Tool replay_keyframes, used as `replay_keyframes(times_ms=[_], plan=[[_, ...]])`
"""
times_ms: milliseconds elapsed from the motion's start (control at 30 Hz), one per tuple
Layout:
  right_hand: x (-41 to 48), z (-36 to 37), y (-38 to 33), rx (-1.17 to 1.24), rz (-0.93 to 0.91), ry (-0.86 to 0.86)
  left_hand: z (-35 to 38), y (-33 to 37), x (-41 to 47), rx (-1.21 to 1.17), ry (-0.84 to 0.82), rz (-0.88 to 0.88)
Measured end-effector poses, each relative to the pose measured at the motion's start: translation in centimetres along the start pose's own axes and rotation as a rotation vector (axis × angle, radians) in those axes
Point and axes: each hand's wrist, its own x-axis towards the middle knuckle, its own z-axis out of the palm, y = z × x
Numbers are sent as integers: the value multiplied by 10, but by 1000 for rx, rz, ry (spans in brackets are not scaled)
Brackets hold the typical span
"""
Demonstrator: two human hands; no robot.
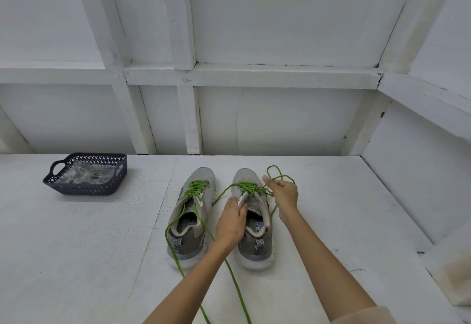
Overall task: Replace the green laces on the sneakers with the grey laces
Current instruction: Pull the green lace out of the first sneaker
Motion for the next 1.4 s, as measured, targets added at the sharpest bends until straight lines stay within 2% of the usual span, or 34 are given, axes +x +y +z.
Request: replay_keyframes(times_ms=[67, 100, 167, 233, 267, 300, 433, 467, 600, 633, 733, 800, 867, 967, 1000, 1133, 1167, 1267, 1300, 1333, 1400], plan=[[-2, -1, 1, -106, 26, -227, 1, -1, 0, -1, 1, -3], [-1, -1, 2, -147, 11, -238, 1, -1, 1, -1, 1, -6], [2, 0, 2, -141, -52, -79, 1, 0, 0, 1, 1, -1], [2, 2, 2, -55, -51, 154, 1, 0, 0, 4, -1, 10], [3, 3, 3, -20, -48, 208, 1, 0, 0, 6, -1, 13], [3, 3, 3, -18, -41, 181, 1, 0, 0, 8, 0, 10], [-1, 2, 3, -213, -32, -180, 1, -1, 1, 5, 4, -6], [0, 2, 3, -238, -49, -164, 1, 0, 1, 6, 3, -4], [3, 1, 6, -70, -66, 164, 1, -1, 0, 0, 2, 2], [4, 0, 8, -60, -70, 148, 1, -1, 0, -7, 5, -2], [1, -2, 9, -173, -70, -150, 2, -2, 0, -16, 6, -7], [4, -3, 13, -210, -89, -234, 2, -1, 1, -14, 5, -12], [5, -3, 15, -151, -115, -122, 1, -1, 0, -10, 1, -13], [1, -2, 13, 92, -20, 144, 0, 0, -1, -11, 0, -7], [0, -1, 12, 114, 0, 136, 0, 0, -1, -11, 4, -4], [-3, 0, 9, -119, 16, -186, 1, 0, -1, -10, 7, -14], [-1, 1, 10, -151, -4, -166, 0, 0, -1, -10, 5, -14], [3, 4, 13, -72, -23, 105, 0, 2, -2, -15, 2, -2], [4, 5, 14, -46, -20, 133, -1, 2, -2, -16, 3, -5], [4, 5, 13, -55, -21, 93, -1, 2, -2, -17, 3, -8], [2, 5, 10, -140, -31, -91, -1, 3, -2, -19, 3, -16]])
